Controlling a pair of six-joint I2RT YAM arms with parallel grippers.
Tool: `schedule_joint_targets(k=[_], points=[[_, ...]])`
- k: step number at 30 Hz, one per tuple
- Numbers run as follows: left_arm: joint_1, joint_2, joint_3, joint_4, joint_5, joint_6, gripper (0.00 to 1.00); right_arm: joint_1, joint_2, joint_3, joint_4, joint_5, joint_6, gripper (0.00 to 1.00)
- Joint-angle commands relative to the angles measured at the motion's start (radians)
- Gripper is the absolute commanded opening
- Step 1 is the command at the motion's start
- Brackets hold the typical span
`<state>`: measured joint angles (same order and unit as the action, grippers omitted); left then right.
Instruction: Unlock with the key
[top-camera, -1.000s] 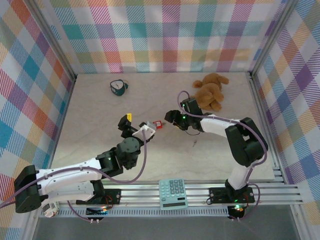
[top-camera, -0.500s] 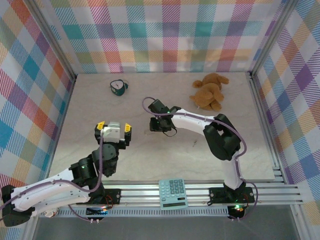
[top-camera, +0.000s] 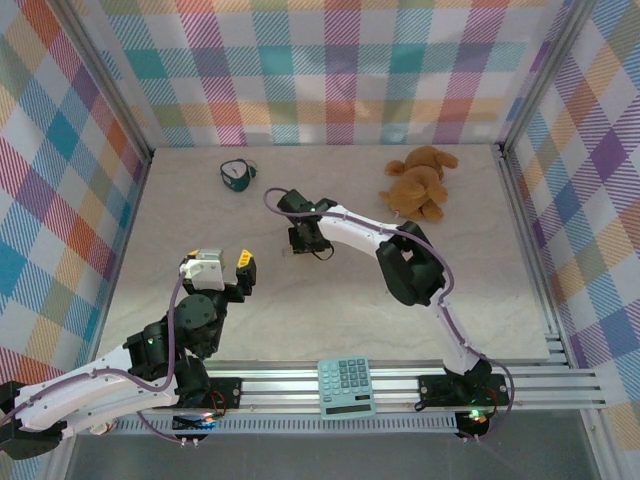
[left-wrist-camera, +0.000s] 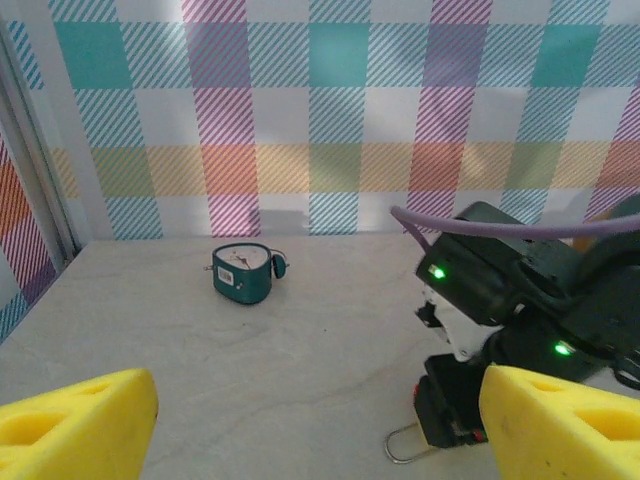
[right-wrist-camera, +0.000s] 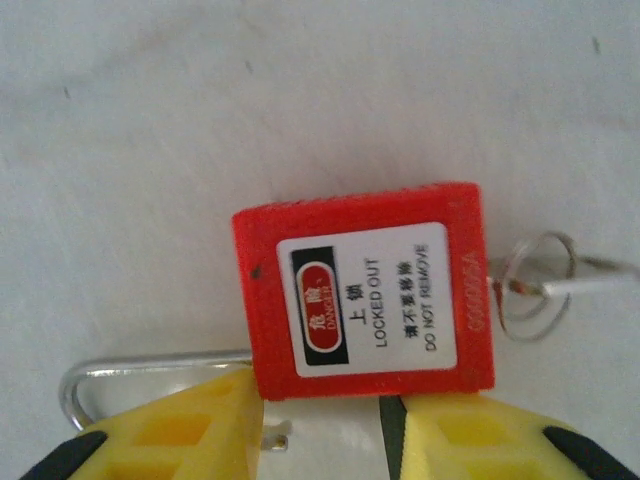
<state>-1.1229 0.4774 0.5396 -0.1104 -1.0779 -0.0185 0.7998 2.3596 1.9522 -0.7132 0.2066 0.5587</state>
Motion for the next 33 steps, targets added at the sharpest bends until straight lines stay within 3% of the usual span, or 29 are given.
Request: schedule_joint_targets(k=[1, 6, 9, 14, 17, 20, 25, 30, 33], points=[[0.008, -0.002, -0.006, 0.000, 0.009, -0.020, 0.84, -0.035, 0.066, 0.131, -0.065, 0.021, -0.045, 0.38], [0.008, 0.010, 0.003, -0.011, 0.009, -0.012, 0.84, -0.062, 0.098, 0.265, -0.090, -0.034, -0.080, 0.42], [0.008, 0.004, 0.015, -0.034, -0.005, -0.023, 0.85, -0.050, 0.008, 0.223, -0.100, -0.036, -0.076, 0.49], [0.009, -0.041, 0.013, -0.100, 0.008, -0.100, 0.86, -0.036, -0.274, -0.063, -0.013, 0.012, -0.084, 0.55], [0.008, -0.050, 0.002, -0.124, 0.051, -0.152, 0.86, -0.043, -0.425, -0.262, 0.002, 0.122, -0.092, 0.59], [0.008, -0.019, 0.002, -0.110, 0.120, -0.158, 0.79, -0.085, -0.554, -0.476, 0.017, 0.212, -0.067, 0.60], [0.008, 0.142, -0.003, 0.019, 0.196, -0.149, 0.81, -0.167, -0.736, -0.763, 0.055, 0.196, -0.043, 0.59], [0.010, 0.325, 0.014, 0.159, 0.135, -0.127, 0.85, -0.226, -0.835, -0.945, 0.077, 0.174, -0.049, 0.57], [0.028, 0.404, 0.036, 0.221, 0.152, -0.129, 0.85, -0.280, -0.872, -1.012, 0.104, 0.097, -0.073, 0.51]])
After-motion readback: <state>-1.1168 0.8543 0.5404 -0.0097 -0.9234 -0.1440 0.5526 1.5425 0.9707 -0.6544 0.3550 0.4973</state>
